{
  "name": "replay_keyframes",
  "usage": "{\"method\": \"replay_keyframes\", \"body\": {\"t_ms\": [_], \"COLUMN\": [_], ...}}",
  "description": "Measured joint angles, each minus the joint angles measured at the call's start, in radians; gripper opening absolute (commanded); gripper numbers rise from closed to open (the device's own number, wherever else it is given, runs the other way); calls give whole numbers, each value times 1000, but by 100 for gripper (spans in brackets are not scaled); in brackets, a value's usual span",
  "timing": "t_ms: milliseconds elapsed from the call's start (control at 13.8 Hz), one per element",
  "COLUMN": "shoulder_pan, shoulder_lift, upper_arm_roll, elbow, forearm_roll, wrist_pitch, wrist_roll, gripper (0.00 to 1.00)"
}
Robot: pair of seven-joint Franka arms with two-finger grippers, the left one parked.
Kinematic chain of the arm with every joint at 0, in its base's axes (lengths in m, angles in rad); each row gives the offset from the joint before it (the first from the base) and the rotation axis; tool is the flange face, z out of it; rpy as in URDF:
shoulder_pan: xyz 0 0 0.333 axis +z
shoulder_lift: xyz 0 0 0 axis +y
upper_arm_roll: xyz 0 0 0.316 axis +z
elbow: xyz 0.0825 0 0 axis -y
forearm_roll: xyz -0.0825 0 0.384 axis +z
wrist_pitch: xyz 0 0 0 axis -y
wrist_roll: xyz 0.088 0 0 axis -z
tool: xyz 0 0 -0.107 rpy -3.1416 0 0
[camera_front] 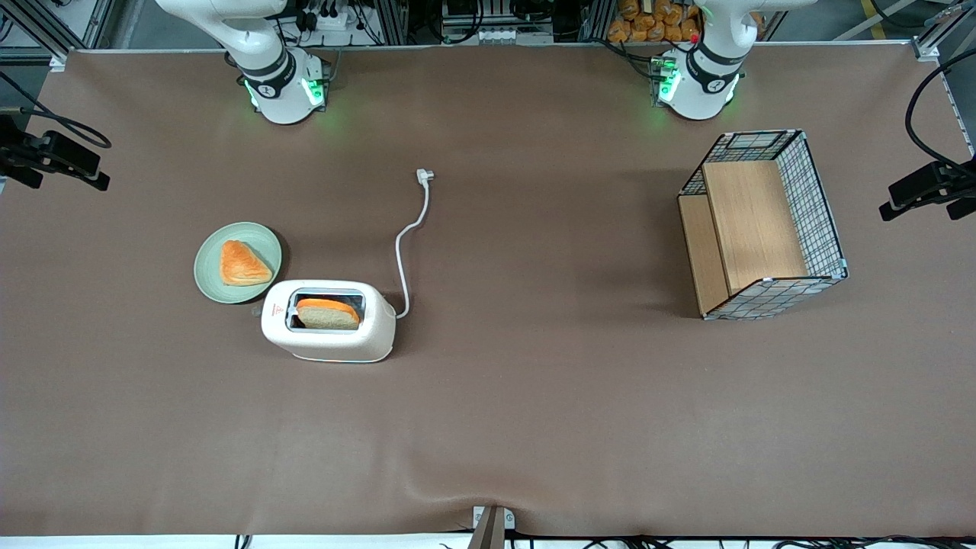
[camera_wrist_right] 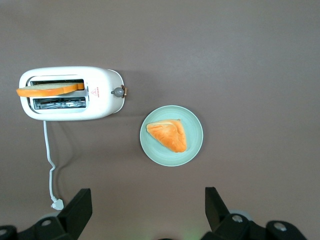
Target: Press toaster button with right arm
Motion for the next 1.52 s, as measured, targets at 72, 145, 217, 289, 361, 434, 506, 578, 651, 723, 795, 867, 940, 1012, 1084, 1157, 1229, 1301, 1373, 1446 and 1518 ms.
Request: {"method": "replay_keyframes", "body": {"t_ms": [72,145,217,289,361,434,506,578,651,723,795,867,940,1012,1084,1157,1229,1301,1373,1446,1518], "shoulder_pan": [0,0,0,0,0,1,1,2,2,1,1,1,2,2,2,1,0,-8,-31,-63,-91], "shoulder_lift": [0,1,2,3,4,5,8,14,22,31,43,59,78,99,121,145,174,205,233,258,275], "upper_arm_roll": [0,0,0,0,0,1,2,2,1,0,-1,-1,0,0,-1,-2,-3,-7,-11,-16,-20], "elbow": [-1,-2,-3,-4,-5,-6,-7,-8,-8,-10,-13,-15,-15,-15,-15,-15,-15,-15,-15,-15,-18], "forearm_roll": [0,0,0,0,0,0,2,3,3,3,3,3,2,-1,-8,-20,-34,-40,-40,-40,-39], "wrist_pitch": [0,0,1,1,1,1,0,-2,-6,-8,-8,-8,-8,-6,-3,-3,-2,8,23,30,29], "wrist_roll": [0,0,0,0,0,0,0,0,0,0,0,-2,-3,-3,-4,-4,-4,-6,-27,-65,-98], "gripper": [100,100,100,100,100,100,100,100,100,100,100,100,100,100,100,100,100,100,100,100,100]}}
